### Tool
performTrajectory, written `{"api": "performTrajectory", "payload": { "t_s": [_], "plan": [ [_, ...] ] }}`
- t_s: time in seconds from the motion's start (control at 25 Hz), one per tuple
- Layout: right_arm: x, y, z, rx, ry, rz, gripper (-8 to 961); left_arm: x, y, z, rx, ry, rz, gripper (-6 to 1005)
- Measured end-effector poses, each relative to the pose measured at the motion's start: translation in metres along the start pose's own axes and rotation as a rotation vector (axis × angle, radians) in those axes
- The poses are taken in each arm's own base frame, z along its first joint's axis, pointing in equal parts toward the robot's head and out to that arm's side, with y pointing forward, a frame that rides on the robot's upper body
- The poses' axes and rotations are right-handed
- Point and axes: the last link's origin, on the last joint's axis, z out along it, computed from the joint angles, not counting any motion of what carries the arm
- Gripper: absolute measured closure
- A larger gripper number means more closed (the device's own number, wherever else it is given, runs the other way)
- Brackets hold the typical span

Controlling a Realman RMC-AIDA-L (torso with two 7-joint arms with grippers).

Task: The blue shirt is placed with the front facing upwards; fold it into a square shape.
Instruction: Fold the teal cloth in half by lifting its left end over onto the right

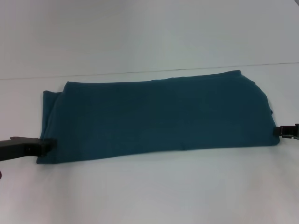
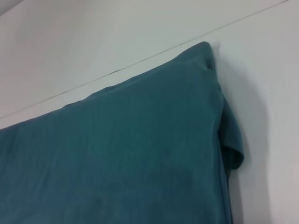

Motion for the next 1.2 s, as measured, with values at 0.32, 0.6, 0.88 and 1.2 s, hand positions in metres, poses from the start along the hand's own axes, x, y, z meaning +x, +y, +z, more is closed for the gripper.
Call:
{"api": "performTrajectory", "payload": {
  "t_s": [0.32, 0.6, 0.88, 1.2],
  "plan": [
    [0.0021, -0.0028, -0.0019, 0.006, 0.0, 0.005, 555, 0.0005, -0.0013, -0.0008, 0.004, 0.001, -0.02, 937],
    [0.003, -0.0037, -0.0033, 0.008, 0.002, 0.005, 504, 0.0003, -0.0014, -0.0009, 0.004, 0.0, -0.021, 933],
    [0.0027, -0.0041, -0.0036, 0.011, 0.002, 0.002, 436, 0.0004, -0.0008, -0.0005, 0.003, 0.001, -0.021, 931],
    [0.0023, -0.0037, -0.003, 0.012, 0.003, -0.001, 436, 0.0006, -0.0005, -0.0003, 0.001, 0.001, -0.023, 926]
  ]
}}
